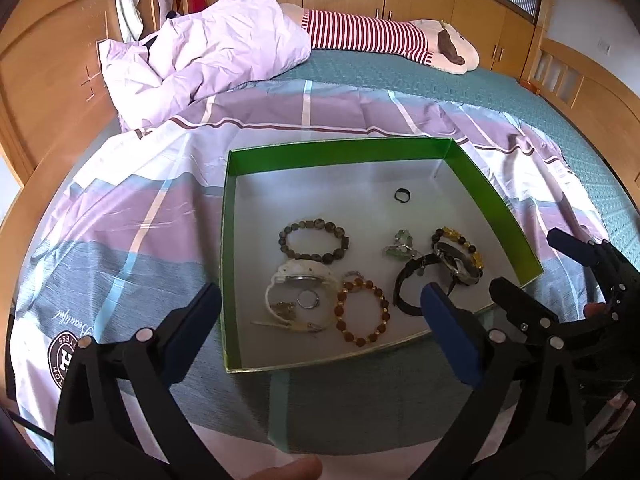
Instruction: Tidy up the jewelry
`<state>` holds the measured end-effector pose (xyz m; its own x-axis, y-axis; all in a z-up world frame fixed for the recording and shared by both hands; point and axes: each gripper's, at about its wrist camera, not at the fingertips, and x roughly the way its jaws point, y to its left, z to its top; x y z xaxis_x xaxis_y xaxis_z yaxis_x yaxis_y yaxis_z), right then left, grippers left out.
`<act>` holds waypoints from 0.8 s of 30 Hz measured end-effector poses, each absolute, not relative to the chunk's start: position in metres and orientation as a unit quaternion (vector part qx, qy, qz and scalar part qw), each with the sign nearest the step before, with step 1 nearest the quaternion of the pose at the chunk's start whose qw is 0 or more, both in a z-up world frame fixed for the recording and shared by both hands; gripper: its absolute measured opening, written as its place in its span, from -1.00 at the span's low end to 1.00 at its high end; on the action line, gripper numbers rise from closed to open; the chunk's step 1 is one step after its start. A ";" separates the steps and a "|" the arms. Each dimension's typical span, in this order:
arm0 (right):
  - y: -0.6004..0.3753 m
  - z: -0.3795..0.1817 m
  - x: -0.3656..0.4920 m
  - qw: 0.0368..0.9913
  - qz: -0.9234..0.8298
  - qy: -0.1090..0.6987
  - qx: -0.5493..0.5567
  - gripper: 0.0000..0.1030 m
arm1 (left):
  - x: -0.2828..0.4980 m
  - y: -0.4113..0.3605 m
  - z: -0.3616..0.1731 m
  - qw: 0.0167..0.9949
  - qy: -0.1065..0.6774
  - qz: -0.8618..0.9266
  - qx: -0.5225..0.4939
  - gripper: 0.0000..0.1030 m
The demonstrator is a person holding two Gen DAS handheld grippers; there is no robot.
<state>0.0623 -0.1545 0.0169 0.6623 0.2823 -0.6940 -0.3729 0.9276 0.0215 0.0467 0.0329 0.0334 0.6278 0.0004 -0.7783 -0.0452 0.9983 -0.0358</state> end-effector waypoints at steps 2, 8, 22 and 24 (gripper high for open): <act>-0.155 0.017 0.062 0.909 0.180 0.371 -0.061 0.93 | 0.047 0.032 0.032 0.901 0.434 0.013 -0.024 0.92; -0.155 0.017 0.062 0.909 0.177 0.373 -0.061 0.93 | 0.049 0.031 0.028 0.898 0.439 0.013 -0.022 0.92; -0.156 0.017 0.063 0.909 0.175 0.374 -0.063 0.94 | 0.049 0.030 0.025 0.896 0.444 0.011 -0.022 0.92; -0.156 0.017 0.063 0.909 0.175 0.374 -0.063 0.94 | 0.049 0.029 0.025 0.896 0.444 0.010 -0.021 0.92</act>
